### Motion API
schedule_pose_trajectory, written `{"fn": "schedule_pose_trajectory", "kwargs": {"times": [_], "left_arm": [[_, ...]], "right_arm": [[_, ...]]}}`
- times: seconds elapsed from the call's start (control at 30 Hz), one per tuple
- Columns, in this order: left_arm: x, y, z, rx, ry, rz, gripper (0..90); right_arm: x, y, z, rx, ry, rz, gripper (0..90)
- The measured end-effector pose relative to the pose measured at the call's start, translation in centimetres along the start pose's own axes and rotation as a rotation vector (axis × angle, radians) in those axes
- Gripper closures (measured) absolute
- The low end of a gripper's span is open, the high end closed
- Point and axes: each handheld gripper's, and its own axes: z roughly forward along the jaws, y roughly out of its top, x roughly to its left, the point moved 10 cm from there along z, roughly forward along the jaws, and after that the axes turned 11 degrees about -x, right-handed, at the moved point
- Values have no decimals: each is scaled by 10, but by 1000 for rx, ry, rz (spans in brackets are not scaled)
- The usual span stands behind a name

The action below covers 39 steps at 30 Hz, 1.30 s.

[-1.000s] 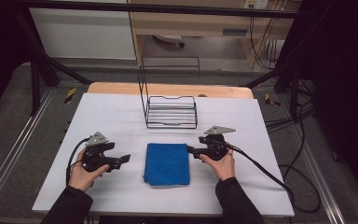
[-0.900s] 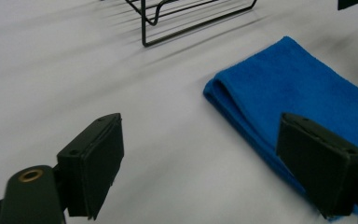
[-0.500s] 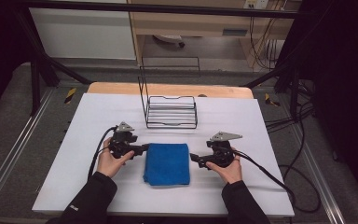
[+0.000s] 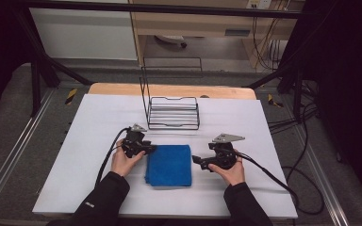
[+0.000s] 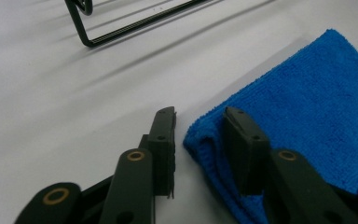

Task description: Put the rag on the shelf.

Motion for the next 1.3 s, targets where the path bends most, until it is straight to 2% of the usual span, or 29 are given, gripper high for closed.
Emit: {"fn": "schedule_pose_trajectory", "kwargs": {"times": [0.23,0.37,0.47,0.53,0.7,0.73,0.8,0.87,0.9,1.03,1.07,1.1,1.3], "left_arm": [[-2,-1,2,3,-10,-13,707],[-5,-2,2,12,-24,-11,791],[-7,-2,2,14,-19,-5,818],[-7,-2,2,13,-14,2,825],[-8,-2,3,14,-2,26,830],[-8,-2,3,14,-2,28,831],[-9,-2,3,15,-2,30,831],[-8,-2,3,15,-4,32,832],[-8,-2,3,15,-8,30,832],[-7,-2,3,13,-13,30,832],[-8,-2,3,11,-12,31,832],[-8,-2,3,9,-11,33,832],[-8,-2,3,9,-10,32,832]], "right_arm": [[-1,1,2,-3,5,8,83],[-2,3,4,-3,-1,17,84],[-3,5,10,-1,-8,15,92],[-3,5,15,5,-15,-4,101],[-3,8,31,35,-47,6,142],[-2,9,38,44,-47,11,184],[-2,9,42,47,-47,12,211],[-4,9,49,55,-50,30,311],[-4,9,49,55,-50,30,311],[-9,5,55,73,-68,38,419],[-10,2,58,85,-66,37,467],[-10,2,58,85,-66,37,467],[-12,-4,63,111,-62,58,614]]}}
